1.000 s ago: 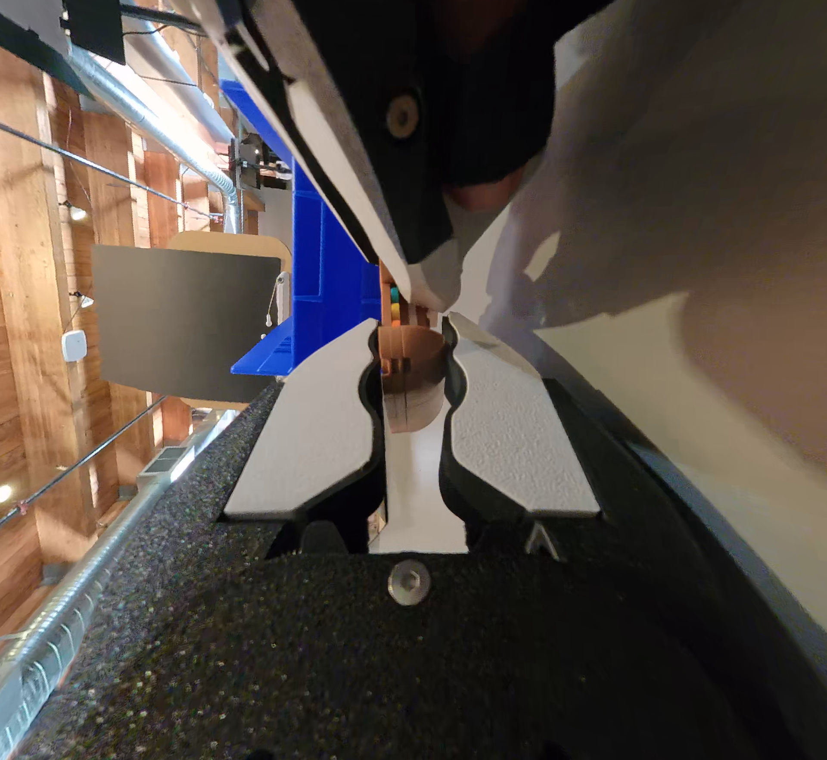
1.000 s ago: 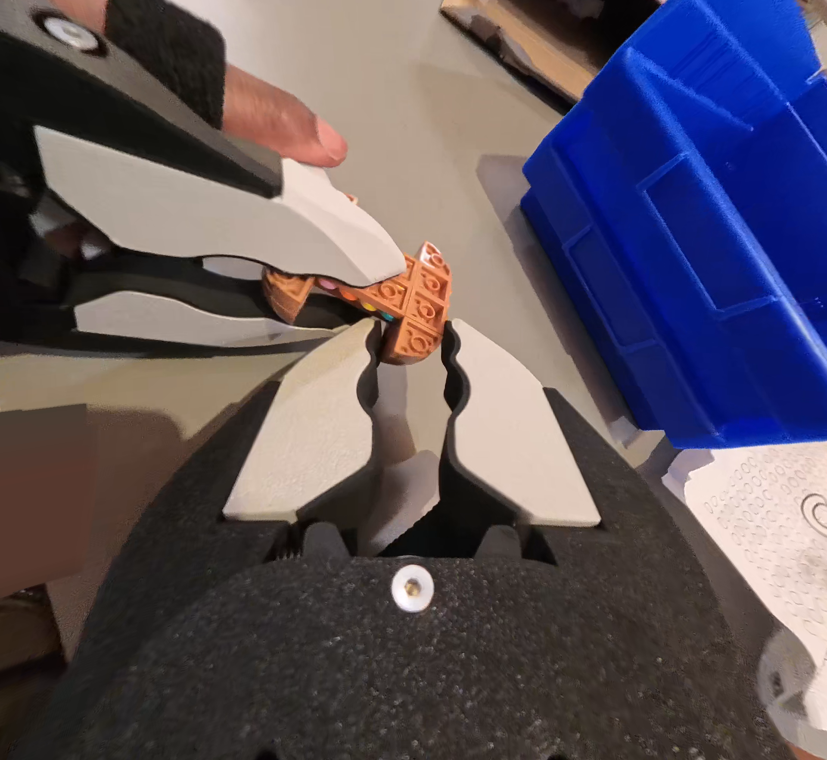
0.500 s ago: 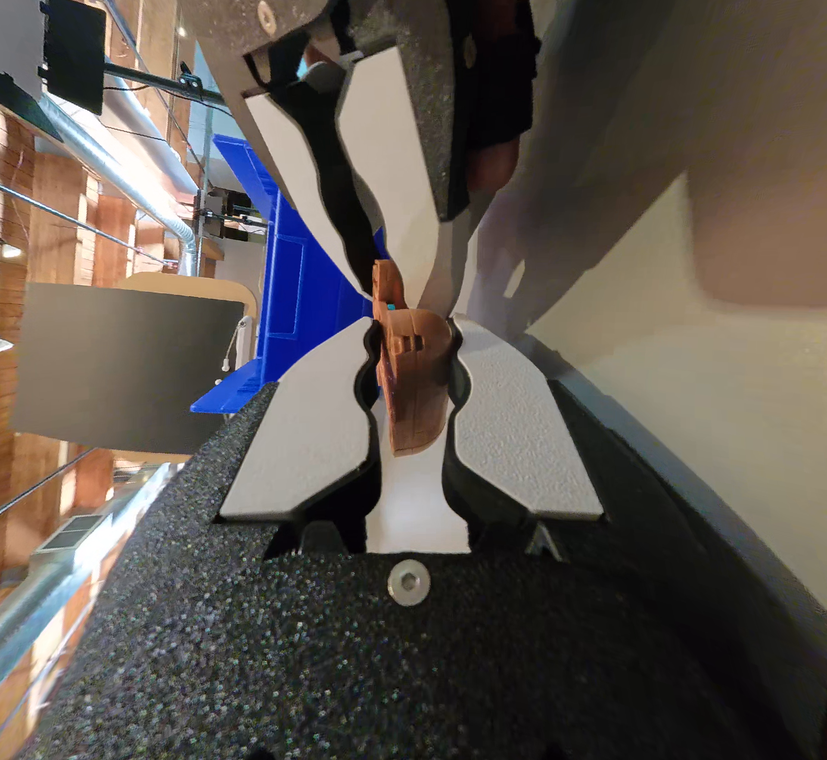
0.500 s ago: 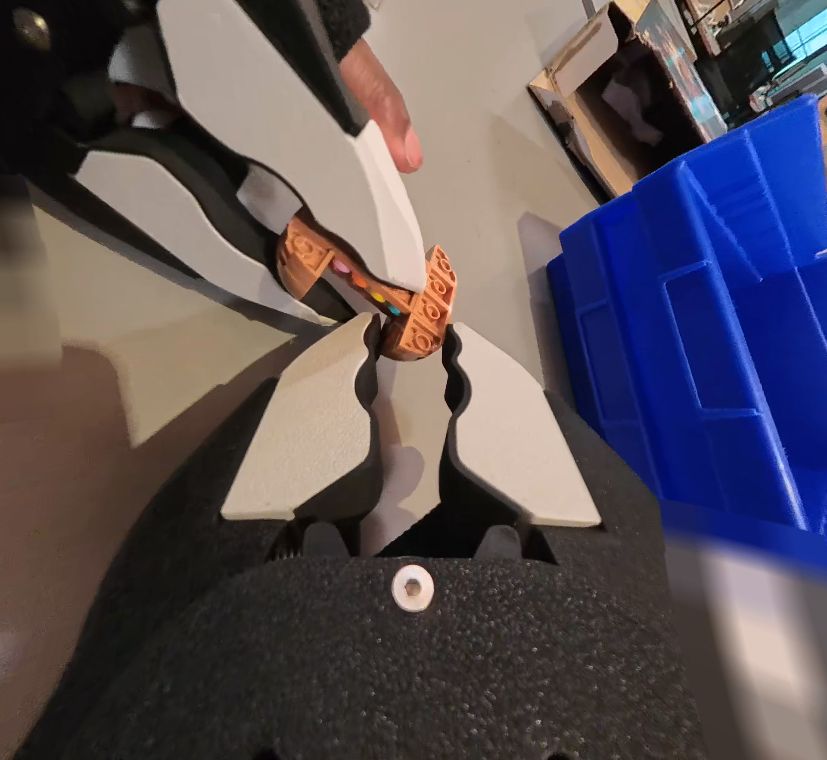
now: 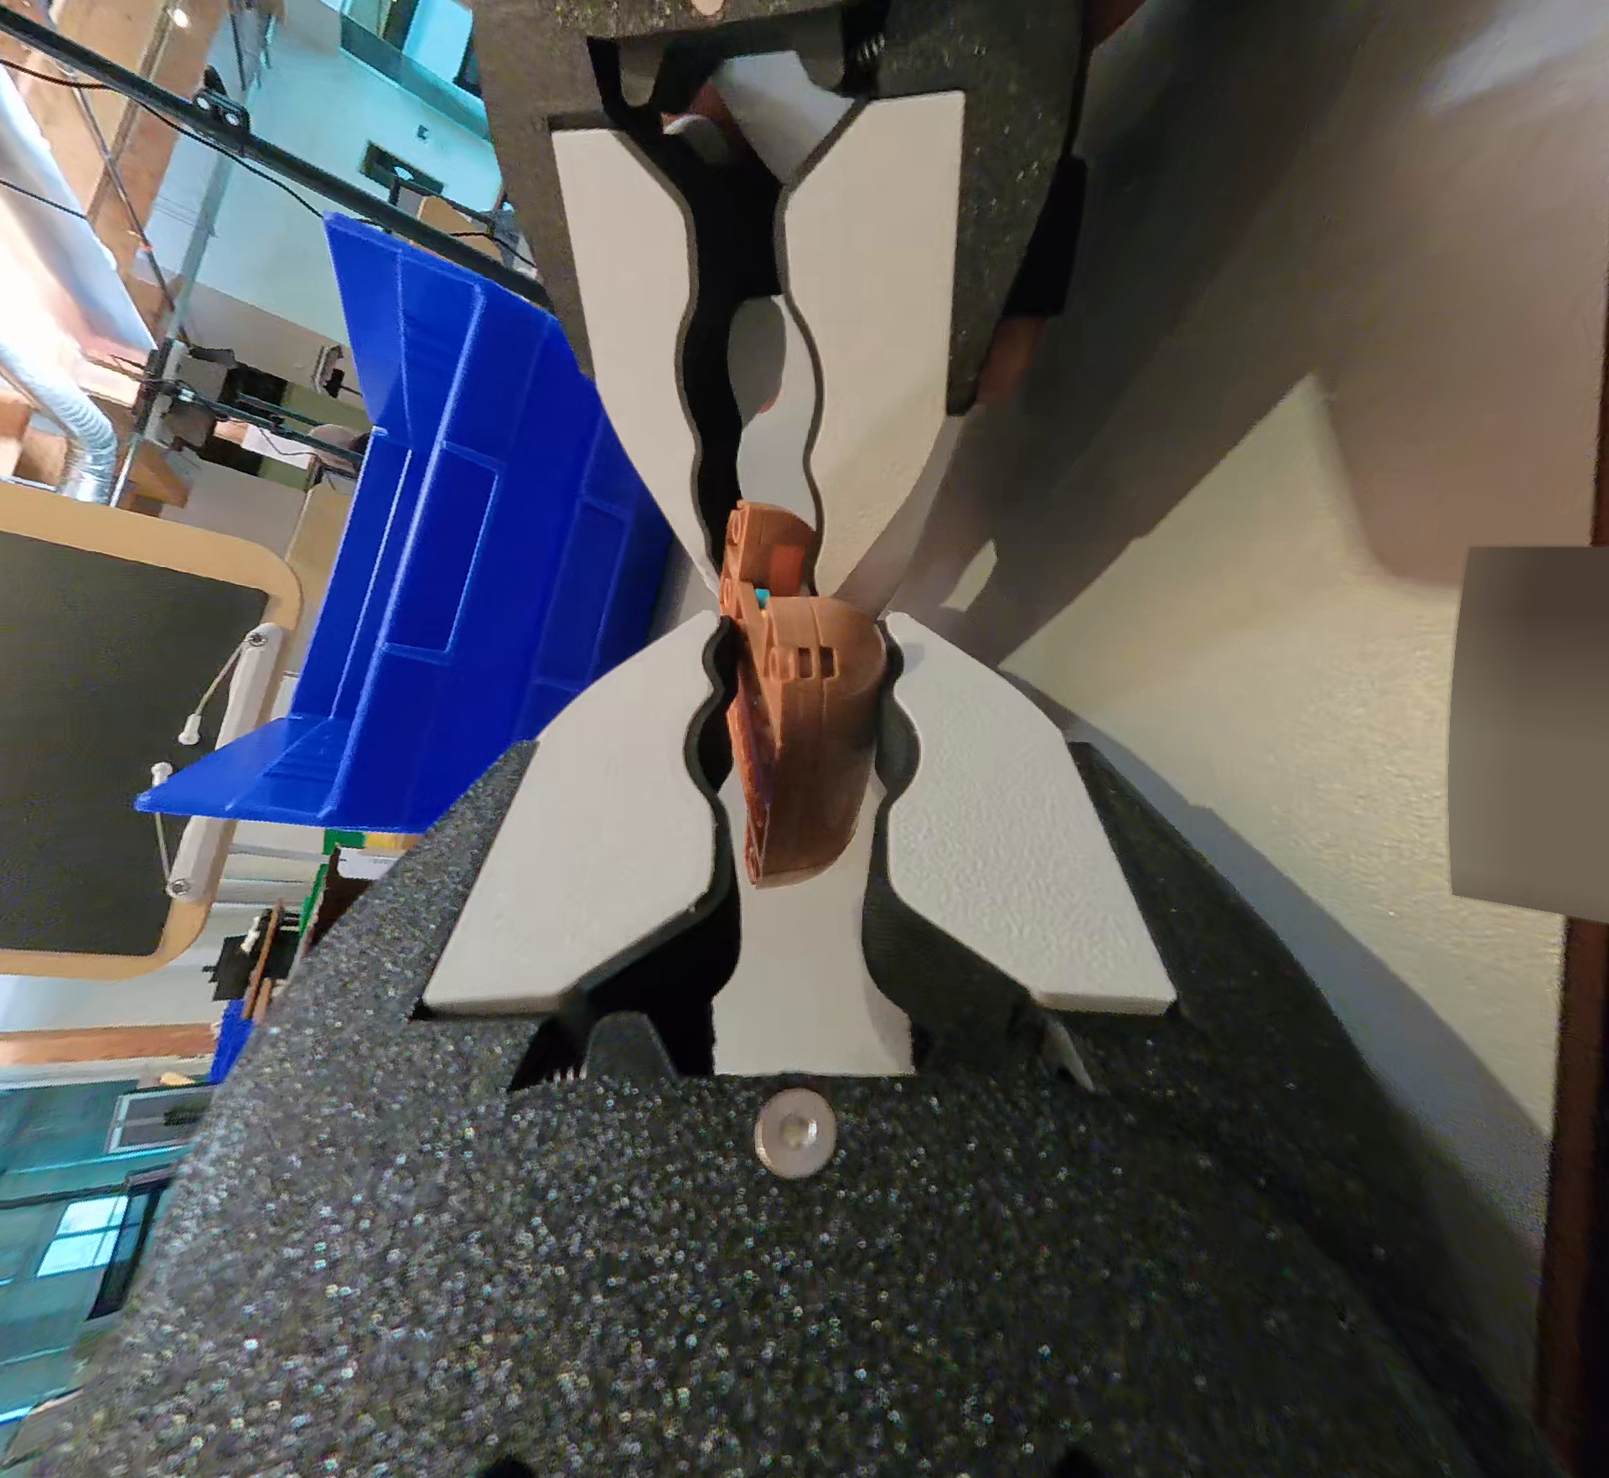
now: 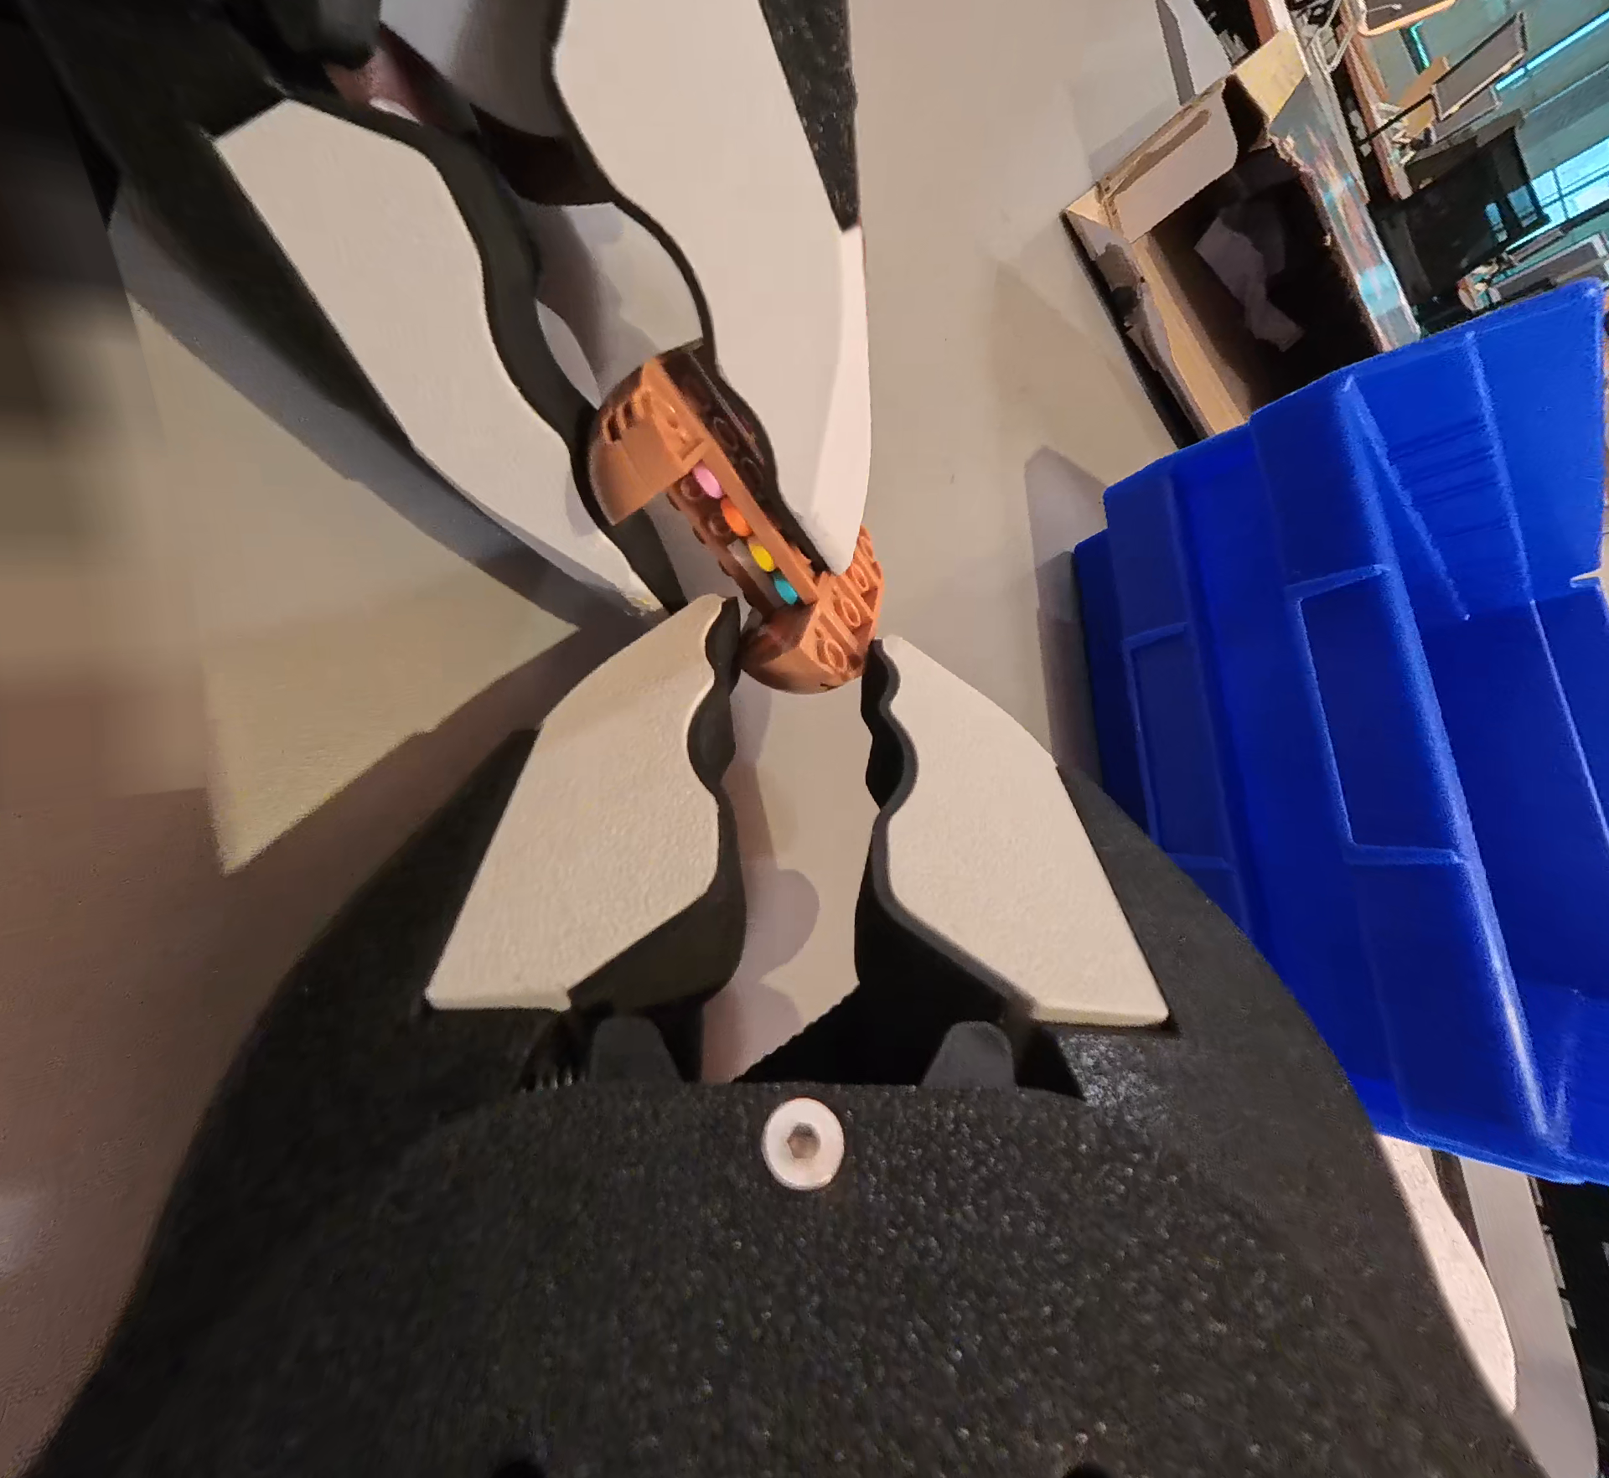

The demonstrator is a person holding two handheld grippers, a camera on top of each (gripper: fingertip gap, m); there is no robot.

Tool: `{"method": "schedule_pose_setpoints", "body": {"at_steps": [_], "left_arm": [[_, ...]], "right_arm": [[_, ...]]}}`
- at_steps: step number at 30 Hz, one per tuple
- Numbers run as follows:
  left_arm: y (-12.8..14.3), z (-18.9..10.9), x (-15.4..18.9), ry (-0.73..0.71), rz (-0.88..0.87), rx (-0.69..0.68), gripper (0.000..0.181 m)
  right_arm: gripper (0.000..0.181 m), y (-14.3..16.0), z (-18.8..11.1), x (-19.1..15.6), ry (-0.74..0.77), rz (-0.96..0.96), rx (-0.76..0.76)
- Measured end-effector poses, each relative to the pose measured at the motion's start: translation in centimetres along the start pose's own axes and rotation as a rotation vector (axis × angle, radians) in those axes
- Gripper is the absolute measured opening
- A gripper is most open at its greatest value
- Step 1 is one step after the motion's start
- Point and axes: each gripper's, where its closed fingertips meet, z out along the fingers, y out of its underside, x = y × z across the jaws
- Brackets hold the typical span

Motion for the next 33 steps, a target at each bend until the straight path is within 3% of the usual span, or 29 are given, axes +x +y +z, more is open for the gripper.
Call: {"method": "schedule_pose_setpoints", "body": {"at_steps": [7,13,20,24,33], "left_arm": [[0.3,0.2,0.4,0.068,-0.069,0.010,0.031],[0.5,0.2,0.7,0.171,-0.226,0.034,0.030],[0.5,0.3,0.4,0.132,-0.225,0.029,0.030],[0.2,0.0,-0.9,0.088,-0.309,0.075,0.028],[0.5,-0.1,-1.2,0.081,-0.382,0.073,0.026]], "right_arm": [[0.028,0.2,0.2,-0.1,-0.001,-0.045,-0.022],[0.029,-0.1,0.1,0.0,0.018,-0.098,-0.009],[0.028,-0.3,0.1,0.4,0.044,-0.095,0.005],[0.030,-1.3,-0.5,1.6,0.117,-0.039,0.091],[0.033,-1.5,-0.5,2.2,0.166,0.030,0.121]]}}
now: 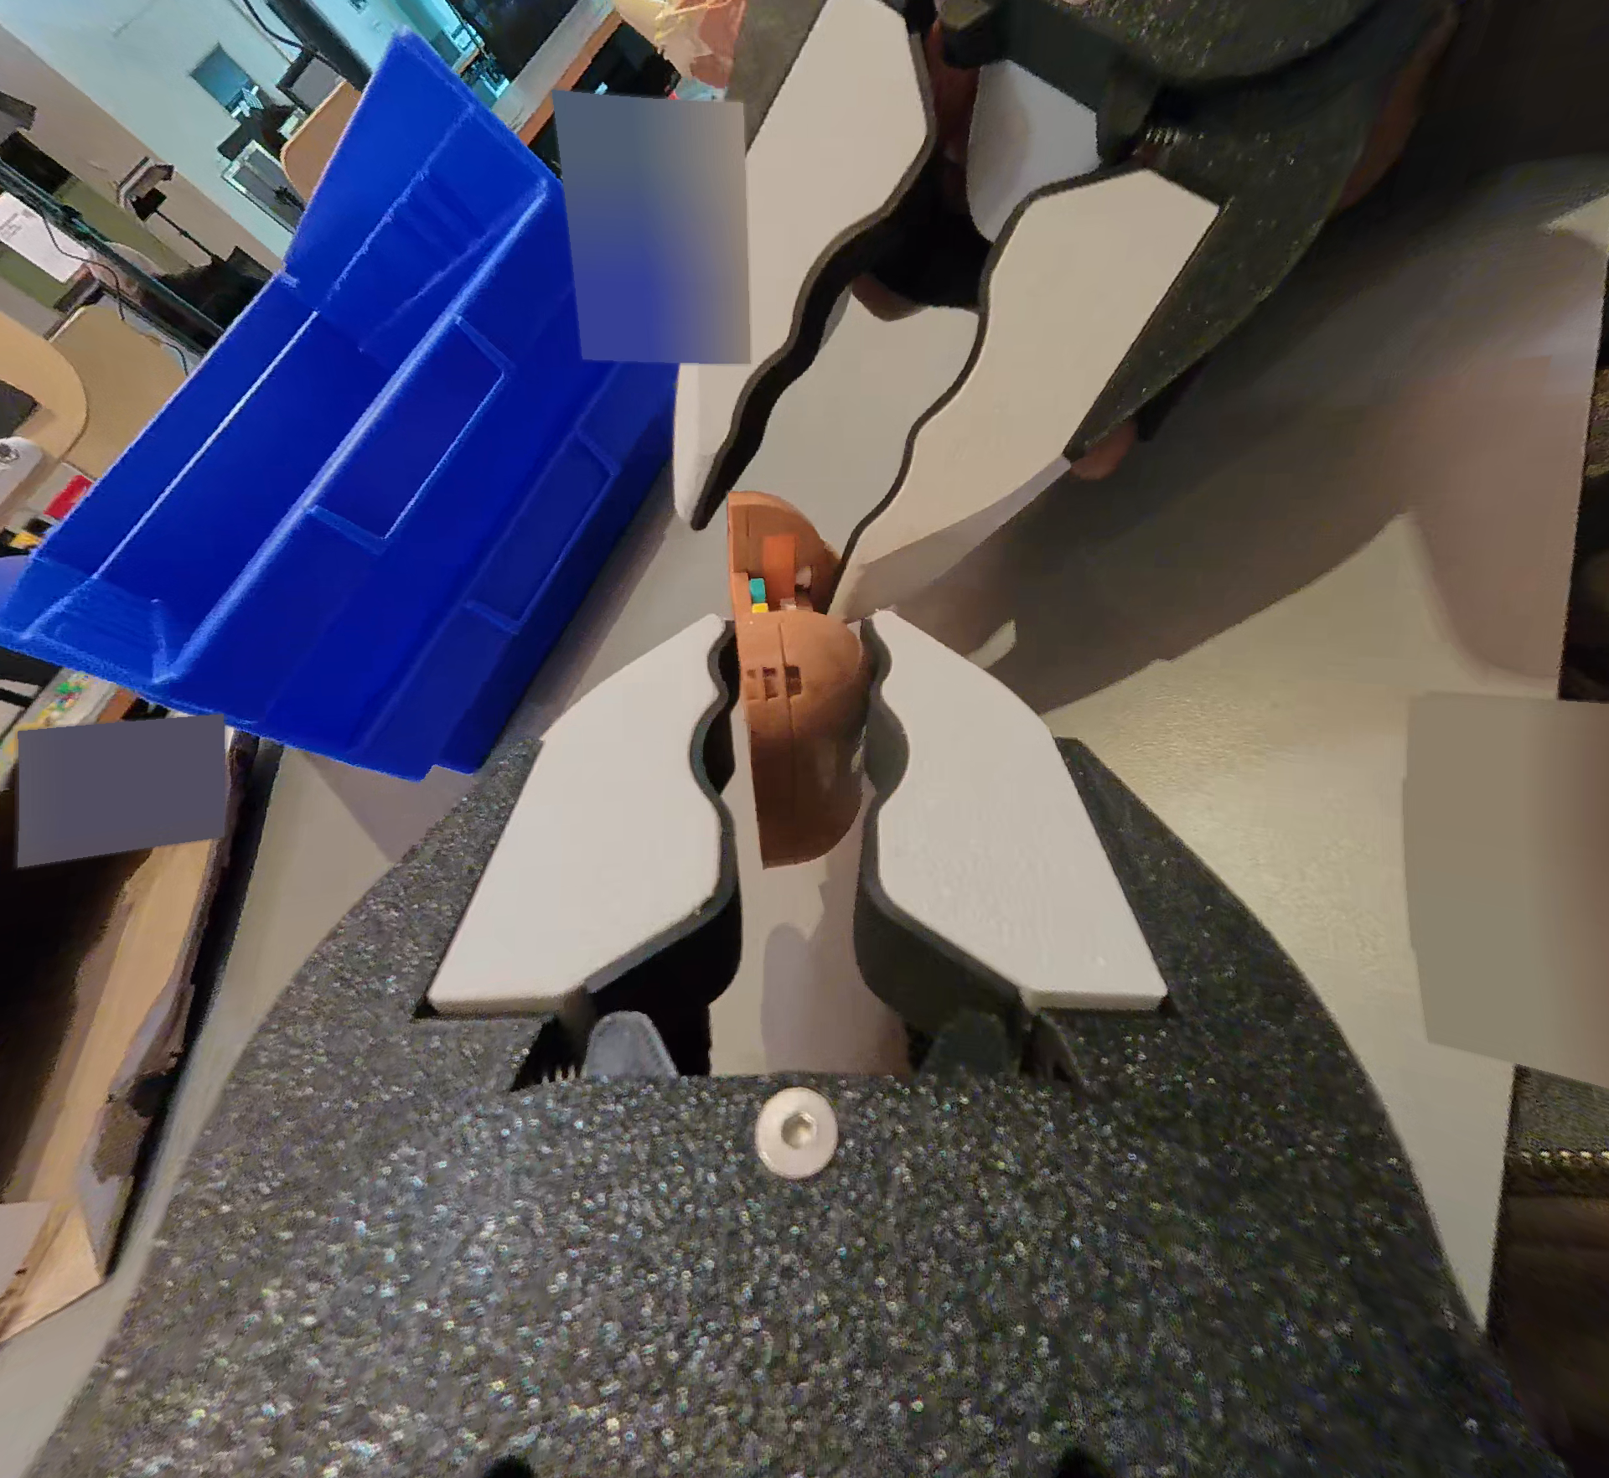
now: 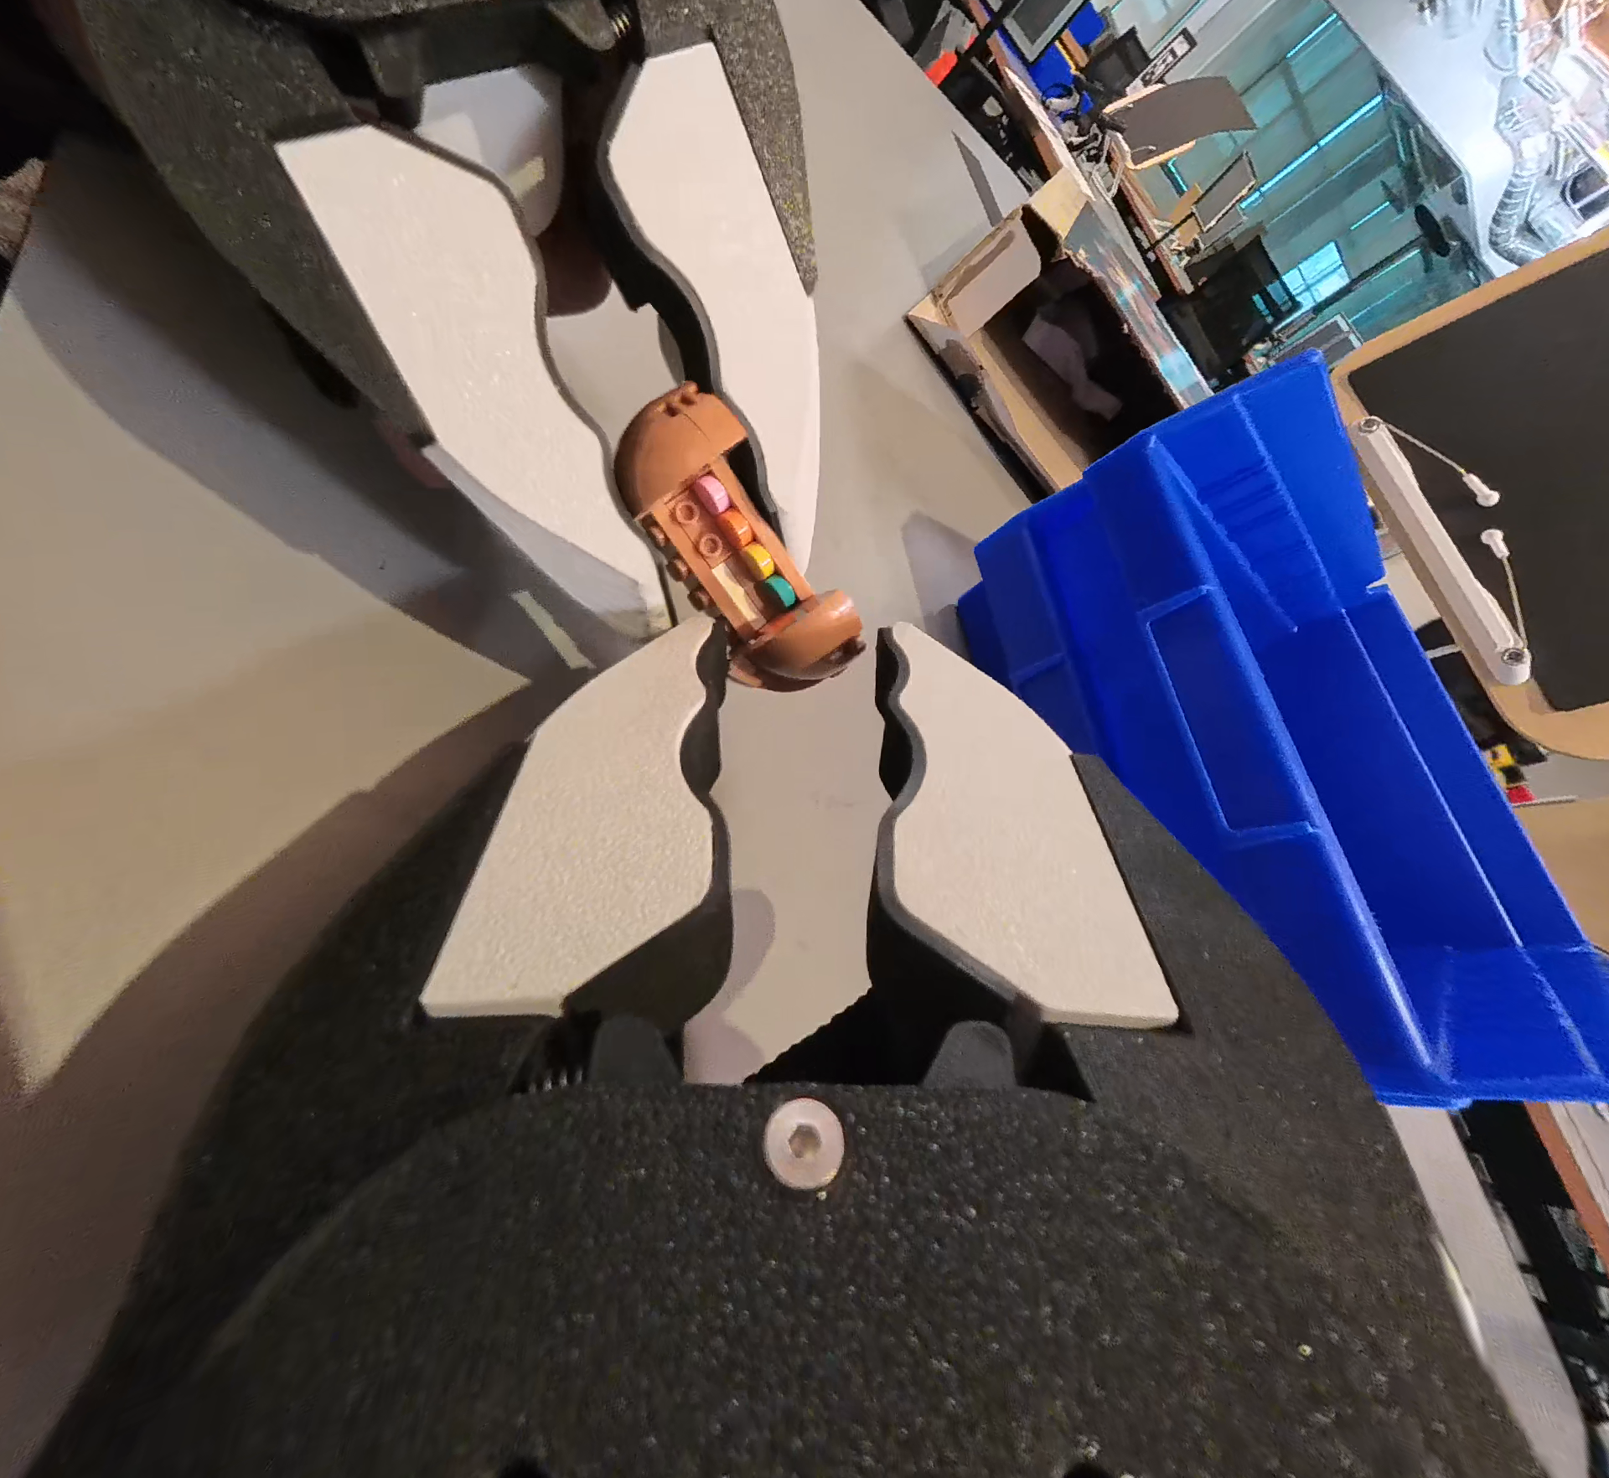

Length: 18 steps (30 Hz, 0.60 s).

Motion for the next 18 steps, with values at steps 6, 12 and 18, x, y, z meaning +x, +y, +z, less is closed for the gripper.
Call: {"method": "schedule_pose_setpoints", "body": {"at_steps": [6,12,18], "left_arm": [[0.3,-0.1,-0.1,-0.011,0.005,-0.018,0.025],[0.2,-0.1,-0.3,-0.150,0.246,-0.068,0.025],[0.1,-0.2,-0.5,-0.271,0.427,-0.118,0.025]], "right_arm": [[0.030,0.2,0.3,-0.3,-0.043,0.094,0.003],[0.037,0.9,0.6,-0.1,-0.096,0.278,-0.019],[0.034,1.1,0.7,-0.2,-0.130,0.369,-0.040]]}}
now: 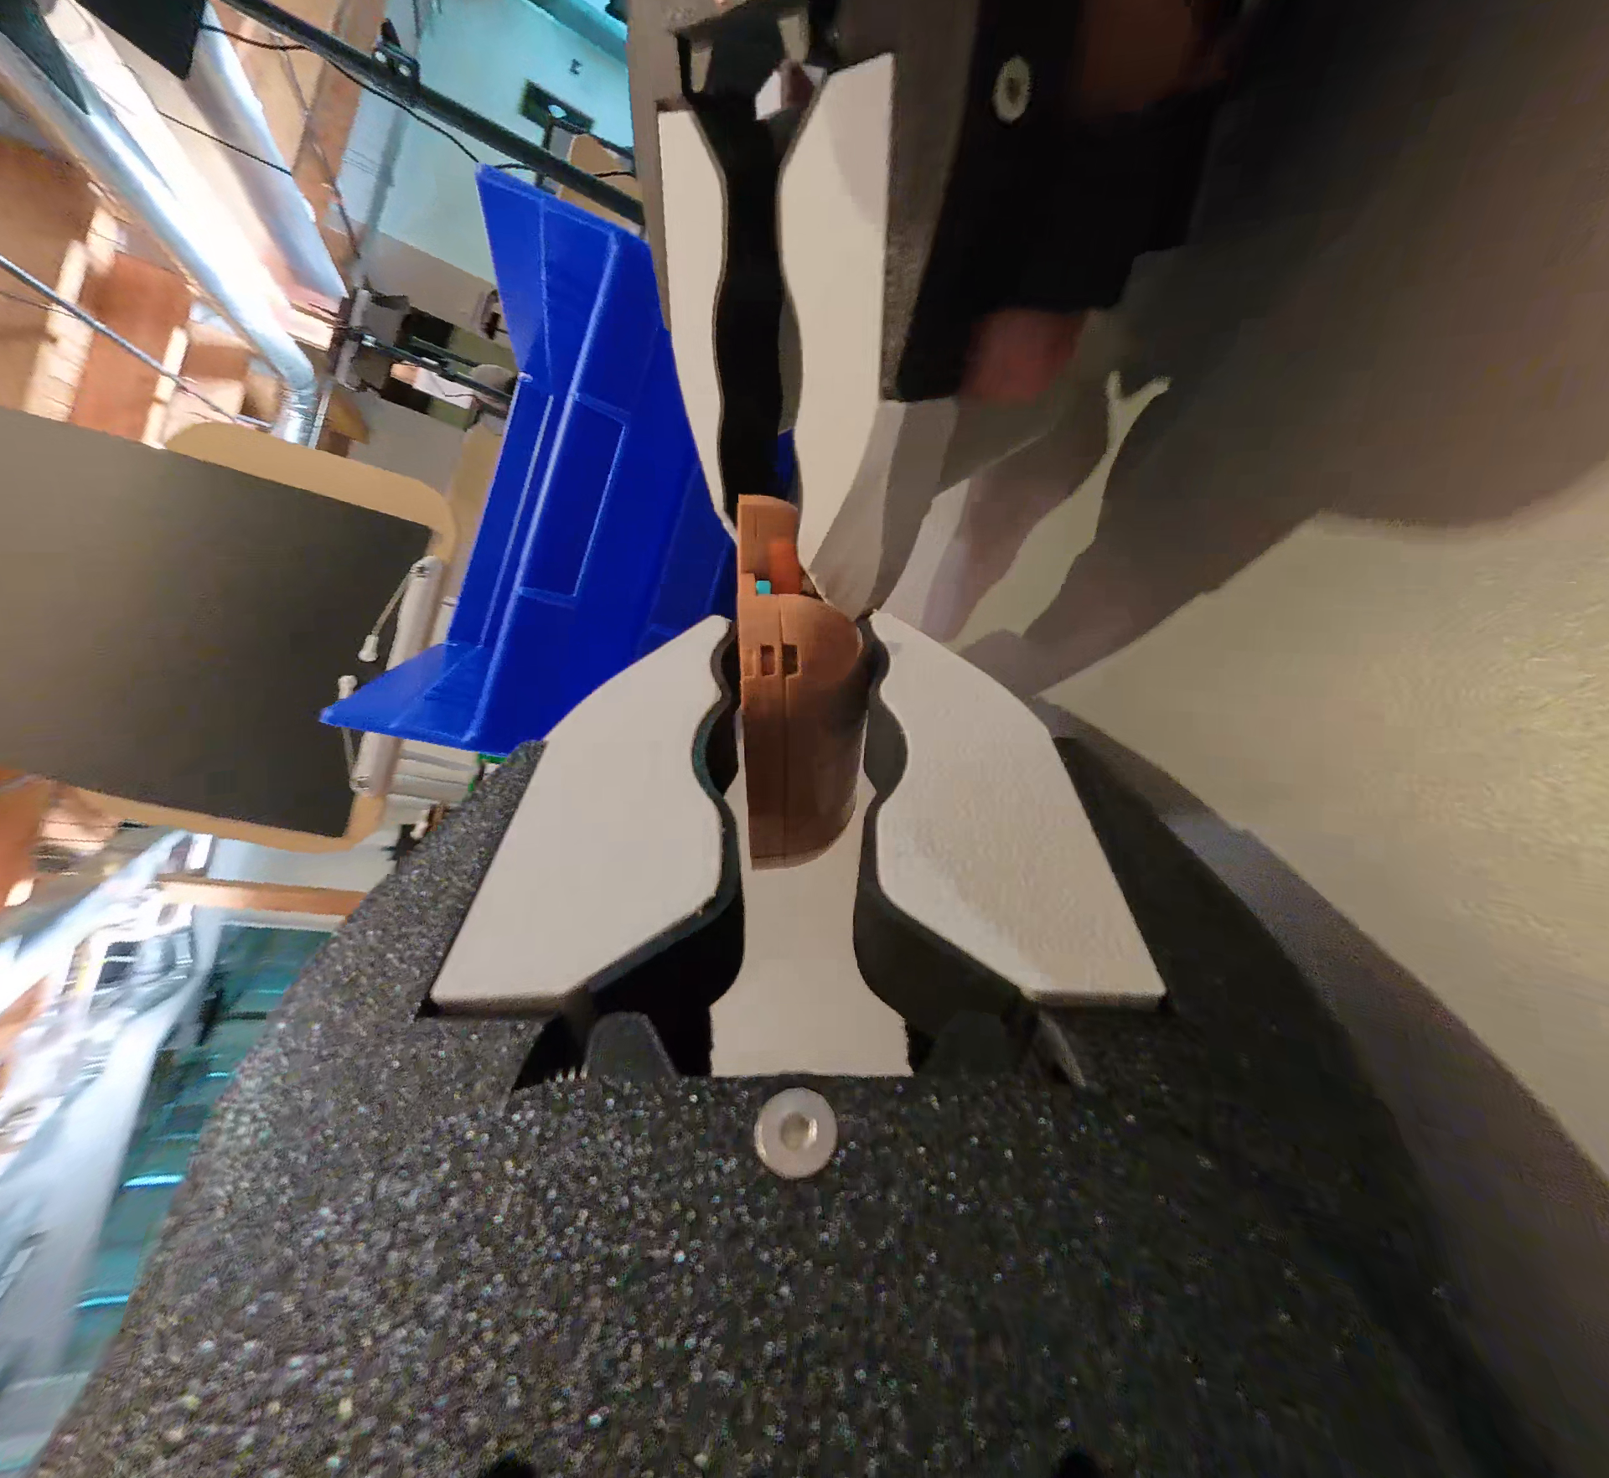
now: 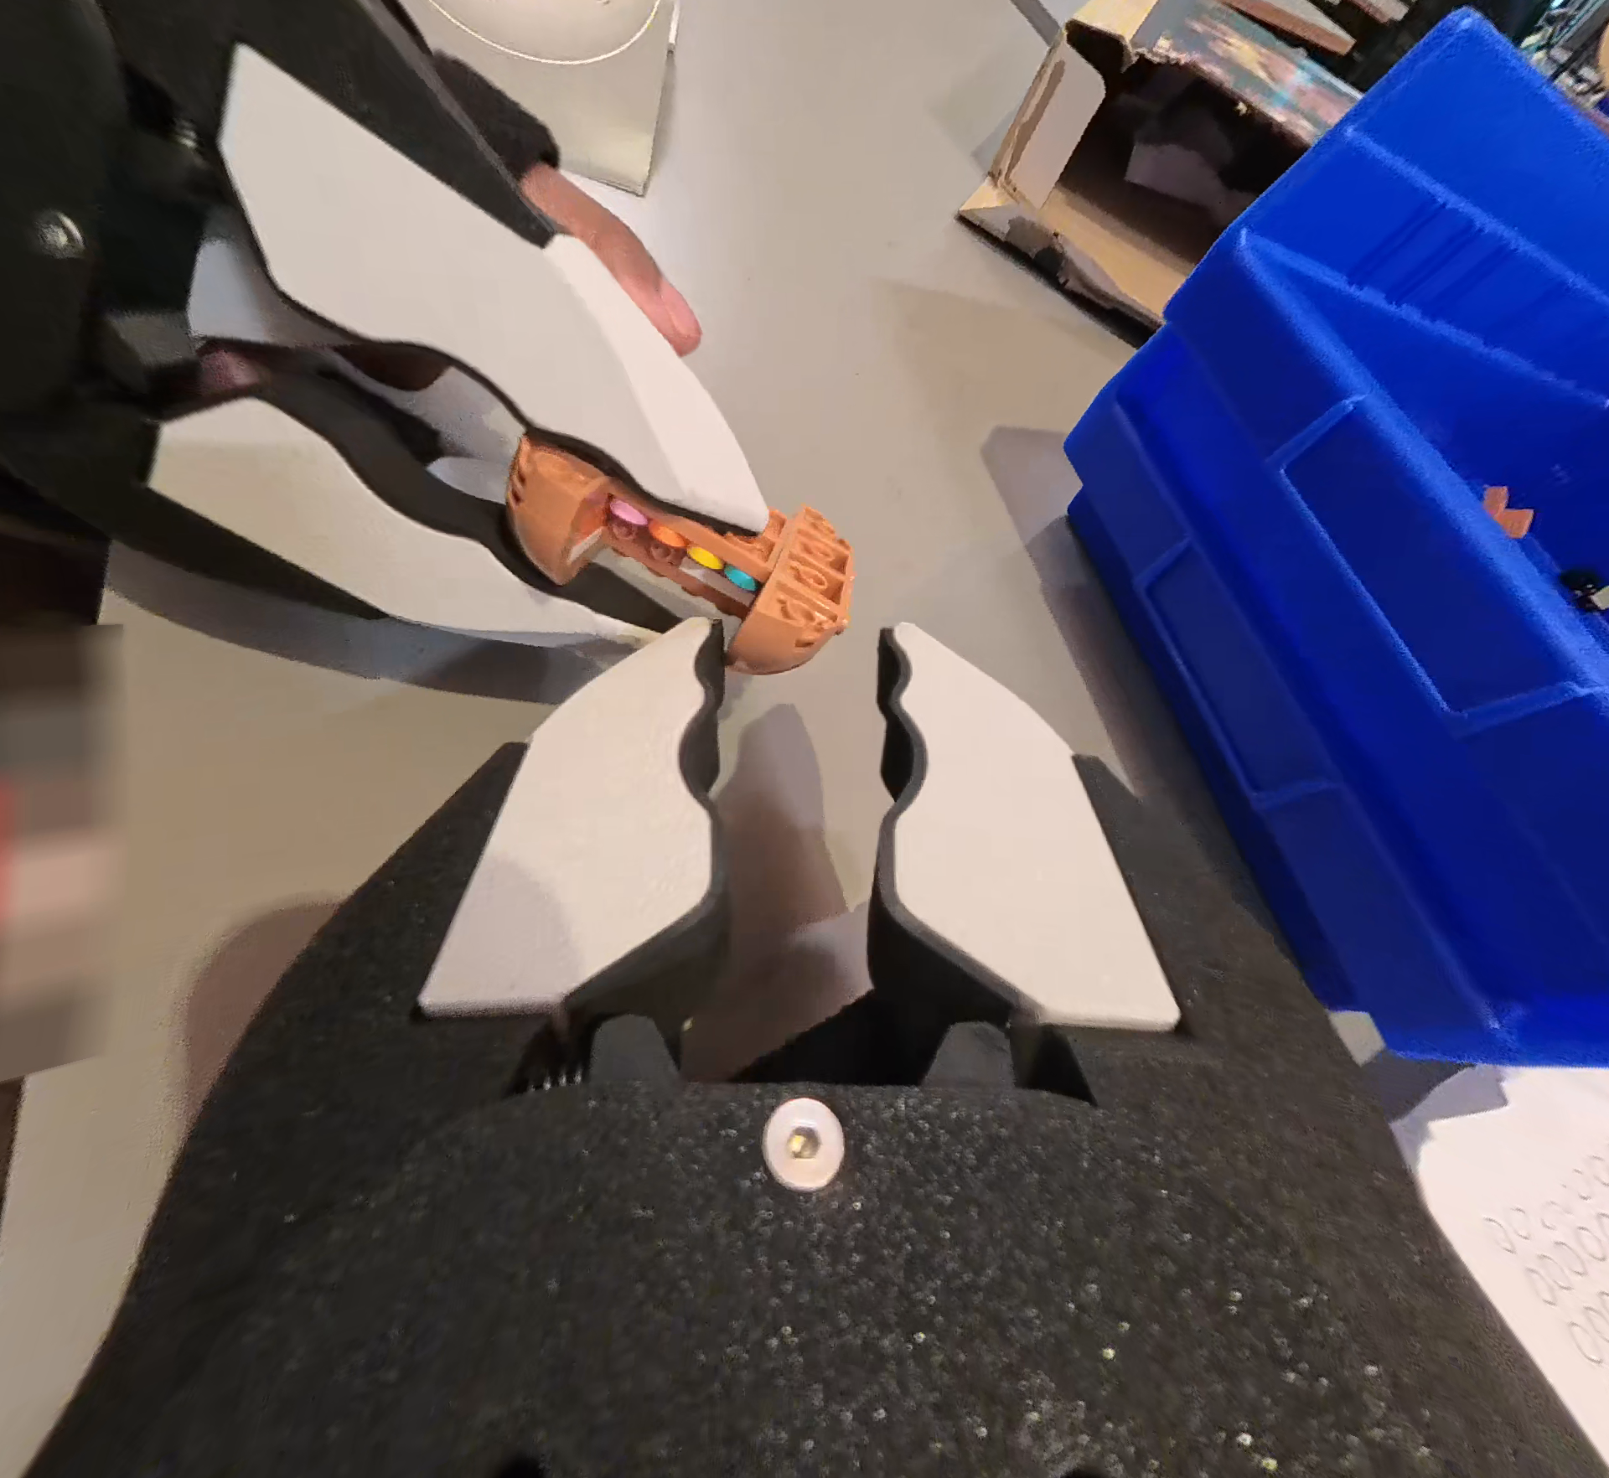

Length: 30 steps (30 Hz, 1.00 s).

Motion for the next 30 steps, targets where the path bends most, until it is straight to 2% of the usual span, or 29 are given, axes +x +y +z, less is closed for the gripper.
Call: {"method": "schedule_pose_setpoints", "body": {"at_steps": [5,18,23,30], "left_arm": [[0.2,0.0,-0.2,-0.050,0.061,-0.033,0.025],[0.8,-0.3,-1.4,-0.143,0.095,-0.082,0.025],[0.8,-0.3,-1.1,-0.107,0.054,-0.055,0.026],[0.8,-0.5,-0.6,0.012,-0.086,0.012,0.027]], "right_arm": [[0.026,-0.1,0.3,-0.2,-0.009,0.018,-0.001],[0.021,-1.3,1.0,0.2,0.026,0.059,0.043],[0.021,-1.2,1.0,0.1,0.057,-0.005,0.033],[0.024,-0.9,0.8,-0.1,0.106,-0.206,-0.014]]}}
